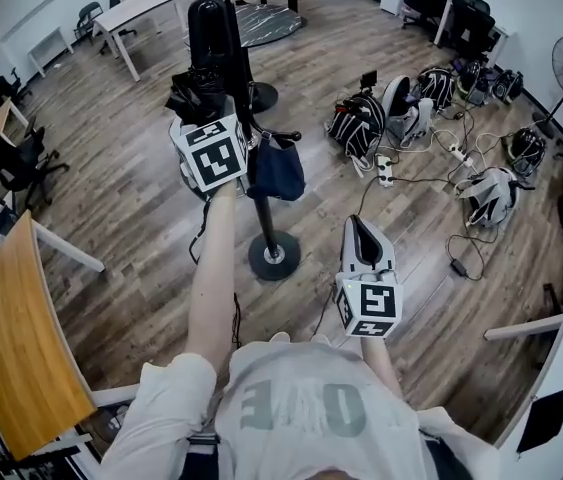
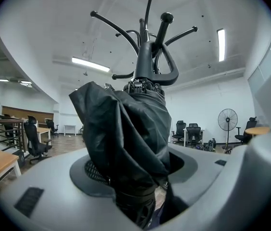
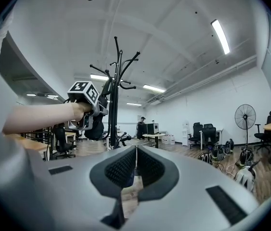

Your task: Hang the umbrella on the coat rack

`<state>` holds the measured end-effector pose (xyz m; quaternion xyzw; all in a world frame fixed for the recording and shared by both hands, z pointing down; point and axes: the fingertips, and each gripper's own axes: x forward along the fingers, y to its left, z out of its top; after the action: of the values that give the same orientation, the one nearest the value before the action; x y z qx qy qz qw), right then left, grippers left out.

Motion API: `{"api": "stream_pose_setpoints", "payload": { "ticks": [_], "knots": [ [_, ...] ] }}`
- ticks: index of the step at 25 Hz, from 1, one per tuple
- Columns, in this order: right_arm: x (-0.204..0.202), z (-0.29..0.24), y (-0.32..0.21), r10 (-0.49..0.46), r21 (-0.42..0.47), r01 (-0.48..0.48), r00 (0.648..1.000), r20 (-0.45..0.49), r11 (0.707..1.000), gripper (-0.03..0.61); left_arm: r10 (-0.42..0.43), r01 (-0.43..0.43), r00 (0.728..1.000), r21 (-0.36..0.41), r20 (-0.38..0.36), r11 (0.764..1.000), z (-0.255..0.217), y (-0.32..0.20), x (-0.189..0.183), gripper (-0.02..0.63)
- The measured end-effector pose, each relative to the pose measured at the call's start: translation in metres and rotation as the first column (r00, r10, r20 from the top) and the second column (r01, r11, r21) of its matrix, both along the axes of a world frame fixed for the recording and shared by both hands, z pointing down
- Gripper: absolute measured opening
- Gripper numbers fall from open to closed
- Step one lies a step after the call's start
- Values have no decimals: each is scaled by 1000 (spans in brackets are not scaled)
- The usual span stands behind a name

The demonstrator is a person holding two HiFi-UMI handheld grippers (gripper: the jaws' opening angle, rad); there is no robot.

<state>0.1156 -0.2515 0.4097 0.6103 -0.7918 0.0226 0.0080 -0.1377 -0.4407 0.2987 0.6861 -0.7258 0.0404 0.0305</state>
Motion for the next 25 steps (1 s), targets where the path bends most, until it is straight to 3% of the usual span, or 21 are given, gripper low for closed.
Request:
{"api": "stream_pose_setpoints", "payload": {
  "ticks": [10,25],
  "knots": [
    [-7,6,-3,-14,-17,13,1000,-11,1000,31,54,-53,998,35,-43,998,2,-8,11,293],
    [-24,16,-3,-59,-42,59,998,-9,997,32,176,-175,984,79,-10,982,7,6,29,318]
  ]
}}
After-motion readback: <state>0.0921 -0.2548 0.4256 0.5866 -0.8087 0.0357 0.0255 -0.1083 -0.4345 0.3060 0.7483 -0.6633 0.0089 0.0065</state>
